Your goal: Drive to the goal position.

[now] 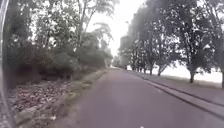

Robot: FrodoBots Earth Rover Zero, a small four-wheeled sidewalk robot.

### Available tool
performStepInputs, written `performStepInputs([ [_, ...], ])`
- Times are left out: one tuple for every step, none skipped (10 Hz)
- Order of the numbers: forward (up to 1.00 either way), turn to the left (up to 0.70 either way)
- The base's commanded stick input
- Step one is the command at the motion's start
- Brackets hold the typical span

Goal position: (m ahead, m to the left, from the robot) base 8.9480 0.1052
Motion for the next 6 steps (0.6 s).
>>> performStepInputs([
  [0.7,0.01],
  [0.7,0.01],
  [0.7,0.01],
  [0.7,0.01],
  [0.7,0.01],
  [0.7,0.01],
])
